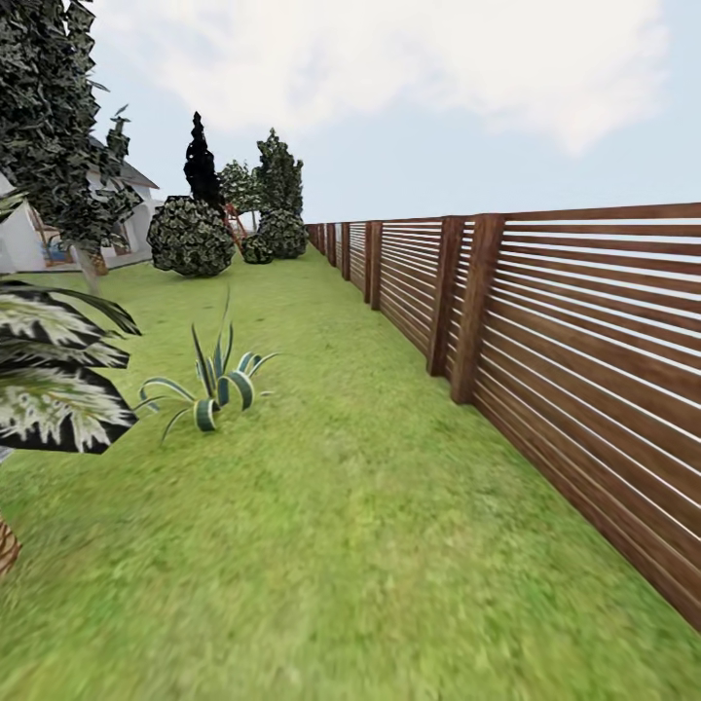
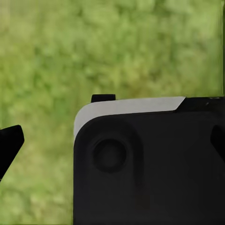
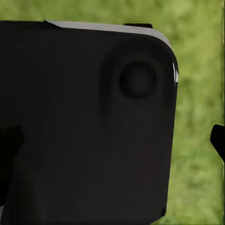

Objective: Take the three Easter eggs out of the wicker basket on the lawn in the garden, then place them on the lawn next to a single tree (choose any tree) so that all three eggs are next to the same tree and none are left in the basket.

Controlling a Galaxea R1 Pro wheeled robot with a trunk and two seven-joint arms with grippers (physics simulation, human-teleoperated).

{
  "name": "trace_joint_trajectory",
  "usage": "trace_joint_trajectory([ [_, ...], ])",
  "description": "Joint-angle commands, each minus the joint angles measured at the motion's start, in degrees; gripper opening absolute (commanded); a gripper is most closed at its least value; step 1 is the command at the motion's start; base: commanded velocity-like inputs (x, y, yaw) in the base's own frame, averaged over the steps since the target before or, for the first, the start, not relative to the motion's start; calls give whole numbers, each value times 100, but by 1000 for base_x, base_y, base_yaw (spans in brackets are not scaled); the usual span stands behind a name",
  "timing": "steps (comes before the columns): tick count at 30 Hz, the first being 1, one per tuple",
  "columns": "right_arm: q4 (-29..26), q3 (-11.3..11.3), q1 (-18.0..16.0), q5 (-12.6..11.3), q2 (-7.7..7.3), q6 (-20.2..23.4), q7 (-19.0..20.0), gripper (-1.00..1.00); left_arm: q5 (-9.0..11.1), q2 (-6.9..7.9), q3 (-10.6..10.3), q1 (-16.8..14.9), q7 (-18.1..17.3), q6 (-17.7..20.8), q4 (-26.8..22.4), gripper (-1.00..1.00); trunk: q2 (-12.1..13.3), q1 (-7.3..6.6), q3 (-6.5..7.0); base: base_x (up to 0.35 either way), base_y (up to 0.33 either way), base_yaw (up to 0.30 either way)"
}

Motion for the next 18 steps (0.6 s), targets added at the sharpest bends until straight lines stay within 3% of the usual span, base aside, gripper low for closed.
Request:
trace_joint_trajectory([
  [1, -1, 4, -1, 1, 0, -14, -1, 100, -4, 1, 1, -4, 1, -20, 6, 100, -2, 3, -5, 315, -145, 152],
  [18, -1, 4, -1, 1, 0, -14, -1, 100, -4, 1, 1, -4, 1, -21, 6, 100, -2, 3, -5, 315, -144, 63],
])
